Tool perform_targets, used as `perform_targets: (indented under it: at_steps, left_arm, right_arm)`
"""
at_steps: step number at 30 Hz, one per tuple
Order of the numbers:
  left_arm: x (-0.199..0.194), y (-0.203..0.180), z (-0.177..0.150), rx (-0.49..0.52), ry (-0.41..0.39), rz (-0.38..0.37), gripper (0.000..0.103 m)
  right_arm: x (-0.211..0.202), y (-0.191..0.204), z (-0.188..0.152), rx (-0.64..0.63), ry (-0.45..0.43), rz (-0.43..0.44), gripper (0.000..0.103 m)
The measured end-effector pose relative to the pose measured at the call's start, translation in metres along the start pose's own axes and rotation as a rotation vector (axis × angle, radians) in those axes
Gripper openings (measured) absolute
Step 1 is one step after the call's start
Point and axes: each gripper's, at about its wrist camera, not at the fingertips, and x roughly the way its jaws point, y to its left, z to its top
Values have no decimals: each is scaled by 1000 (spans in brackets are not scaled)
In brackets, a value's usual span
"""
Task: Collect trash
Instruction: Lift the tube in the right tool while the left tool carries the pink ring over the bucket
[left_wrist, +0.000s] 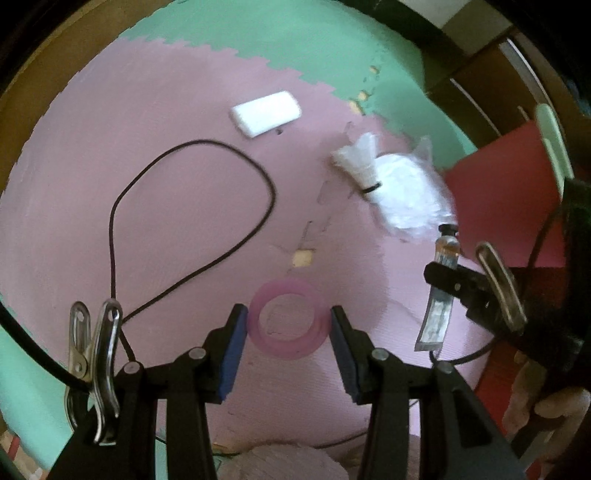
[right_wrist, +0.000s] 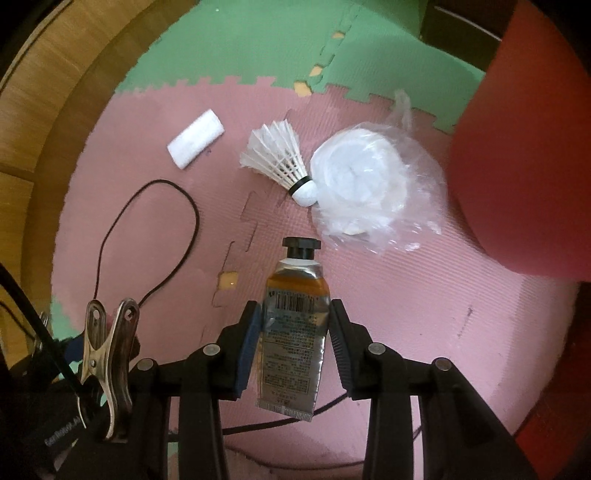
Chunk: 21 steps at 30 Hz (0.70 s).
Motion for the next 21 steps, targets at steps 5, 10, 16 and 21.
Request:
perform_targets:
  at_steps: [5,10,16,21]
  left_arm:
    - [-20,-22,2,51,-16,1,47]
    - [-44,-44,8,99,-42,8,47]
    - [-75,-71,17,147,-76,4,47]
    - [-100,-95,25,182,-103,-18,47]
  right_arm:
    - [-24,-37,-18,22,-30,23,38]
    - [-49,-46,-22,4,-60,33,38]
    - [-92,-49,-28,-29,-105,51,38]
    - [-124,-54,-28,-26,-147,66,38]
